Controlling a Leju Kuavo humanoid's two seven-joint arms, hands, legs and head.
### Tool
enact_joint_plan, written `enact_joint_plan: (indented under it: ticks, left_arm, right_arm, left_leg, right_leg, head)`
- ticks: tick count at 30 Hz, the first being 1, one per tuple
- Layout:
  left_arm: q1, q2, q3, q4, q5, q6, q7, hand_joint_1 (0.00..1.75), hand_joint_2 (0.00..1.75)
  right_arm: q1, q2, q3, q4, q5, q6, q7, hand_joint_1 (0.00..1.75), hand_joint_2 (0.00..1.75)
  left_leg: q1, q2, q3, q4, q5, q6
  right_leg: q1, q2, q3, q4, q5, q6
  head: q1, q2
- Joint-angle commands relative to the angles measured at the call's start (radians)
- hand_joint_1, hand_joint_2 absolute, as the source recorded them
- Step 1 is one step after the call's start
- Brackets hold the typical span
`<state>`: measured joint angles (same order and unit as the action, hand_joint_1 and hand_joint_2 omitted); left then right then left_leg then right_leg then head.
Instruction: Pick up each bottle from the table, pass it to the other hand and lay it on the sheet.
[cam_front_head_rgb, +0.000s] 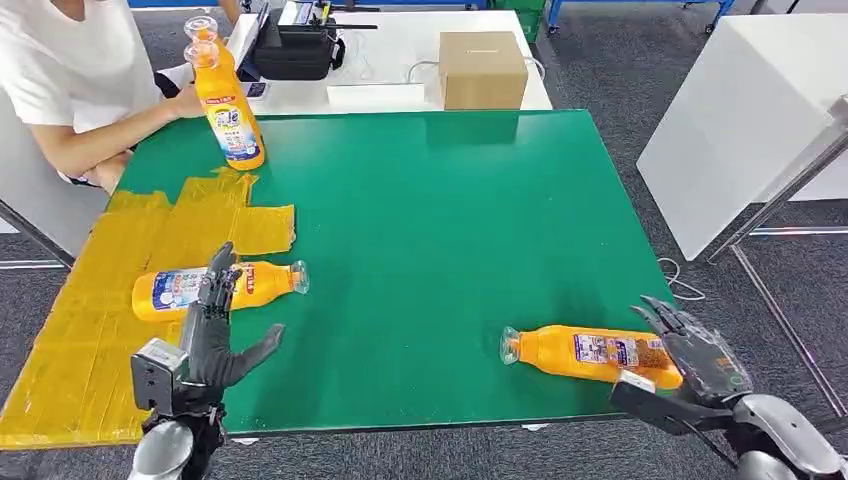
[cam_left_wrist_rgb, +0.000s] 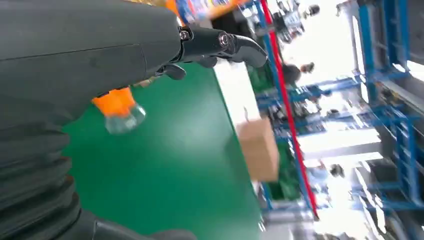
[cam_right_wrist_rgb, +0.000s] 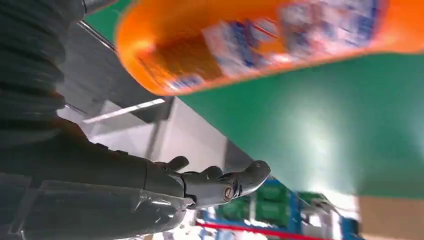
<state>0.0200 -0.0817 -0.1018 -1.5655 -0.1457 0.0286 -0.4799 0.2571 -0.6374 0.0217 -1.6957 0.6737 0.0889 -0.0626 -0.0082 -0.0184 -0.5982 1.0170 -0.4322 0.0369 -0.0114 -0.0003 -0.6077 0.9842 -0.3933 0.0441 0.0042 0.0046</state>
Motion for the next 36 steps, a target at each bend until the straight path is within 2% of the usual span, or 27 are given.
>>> enact_joint_plan:
  ticks: [1, 7, 13, 14, 16, 22, 24, 27, 29, 30, 36]
  left_arm:
    - [0.033, 0.043, -0.096, -0.119, 0.006, -0.023, 0.001, 0.0, 1.75]
    - [0.029, 0.039, -0.126, -0.122, -0.015, -0.018, -0.001, 0.0, 1.75]
    - [0.027, 0.04, -0.125, -0.114, -0.017, -0.016, 0.001, 0.0, 1.75]
    - [0.027, 0.039, -0.124, -0.111, -0.017, -0.016, 0.001, 0.0, 1.75]
    - [0.025, 0.033, -0.121, -0.106, -0.018, -0.015, 0.002, 0.0, 1.75]
    - [0.024, 0.023, -0.118, -0.099, -0.017, -0.019, 0.012, 0.0, 1.75]
    - [0.024, 0.023, -0.118, -0.099, -0.017, -0.019, 0.012, 0.0, 1.75]
    - [0.024, 0.022, -0.116, -0.098, -0.015, -0.022, 0.014, 0.0, 1.75]
    - [0.02, 0.019, -0.116, -0.094, -0.014, -0.023, 0.016, 0.0, 1.75]
    - [0.017, 0.017, -0.116, -0.09, -0.012, -0.026, 0.017, 0.0, 1.75]
    - [0.007, 0.012, -0.118, -0.072, -0.007, -0.032, 0.025, 0.0, 1.75]
  right_arm:
    - [0.072, 0.098, -0.07, 0.036, 0.033, 0.002, 0.024, 0.0, 1.75]
    - [0.034, 0.156, -0.014, 0.114, 0.131, -0.031, 0.057, 0.0, 1.75]
    - [0.027, 0.159, -0.008, 0.12, 0.134, -0.032, 0.058, 0.0, 1.75]
    - [0.024, 0.161, -0.005, 0.12, 0.137, -0.034, 0.057, 0.0, 1.75]
    - [0.009, 0.177, 0.004, 0.124, 0.156, -0.051, 0.053, 0.0, 1.75]
    - [-0.05, 0.201, 0.027, 0.136, 0.198, -0.08, 0.059, 0.0, 1.75]
    - [-0.05, 0.201, 0.027, 0.136, 0.198, -0.08, 0.059, 0.0, 1.75]
    - [-0.052, 0.2, 0.025, 0.138, 0.202, -0.083, 0.058, 0.0, 1.75]
    - [-0.074, 0.203, 0.029, 0.147, 0.211, -0.085, 0.056, 0.0, 1.75]
    - [-0.094, 0.202, 0.037, 0.155, 0.221, -0.084, 0.056, 0.0, 1.75]
    - [-0.173, 0.197, 0.061, 0.206, 0.259, -0.069, 0.069, 0.0, 1.75]
  left_leg:
    - [0.002, 0.001, 0.004, -0.001, -0.003, -0.003]
    - [0.003, 0.002, 0.005, -0.002, -0.003, -0.003]
    - [0.001, 0.003, 0.003, -0.001, -0.001, -0.002]
    - [0.003, 0.005, 0.008, -0.003, -0.004, -0.004]
    - [0.001, 0.003, 0.003, -0.001, -0.001, -0.002]
    - [0.002, 0.005, 0.003, -0.001, -0.002, -0.002]
    - [0.003, 0.007, 0.007, -0.002, -0.003, -0.004]
    - [0.002, 0.004, 0.004, -0.001, -0.002, -0.002]
    - [0.003, 0.005, 0.007, -0.002, -0.003, -0.004]
    - [0.001, 0.005, 0.004, -0.001, -0.002, -0.002]
    - [0.001, 0.006, 0.003, -0.001, -0.001, -0.002]
  right_leg:
    - [0.002, 0.0, 0.005, -0.002, -0.002, -0.002]
    - [0.003, 0.0, 0.005, -0.004, -0.001, -0.002]
    - [0.001, 0.001, 0.002, -0.002, 0.0, -0.001]
    - [0.003, 0.002, 0.007, -0.004, -0.002, -0.002]
    - [0.001, 0.001, 0.002, -0.002, 0.0, -0.001]
    - [0.002, 0.002, 0.002, -0.002, 0.0, -0.001]
    - [0.003, 0.003, 0.005, -0.003, -0.001, -0.002]
    - [0.002, 0.002, 0.003, -0.002, 0.0, -0.001]
    - [0.003, 0.002, 0.007, -0.004, -0.002, -0.002]
    - [0.001, 0.003, 0.003, -0.002, 0.0, -0.001]
    - [0.002, 0.003, 0.002, -0.002, 0.0, -0.001]
  head:
    - [0.0, 0.0]
    - [0.0, 0.0]
    - [-0.001, 0.0]
    - [0.0, 0.0]
    - [0.0, 0.0]
    - [0.0, 0.0]
    - [0.0, 0.0]
    - [0.0, 0.0]
    - [0.0, 0.0]
    - [0.0, 0.0]
    - [0.0, 0.0]
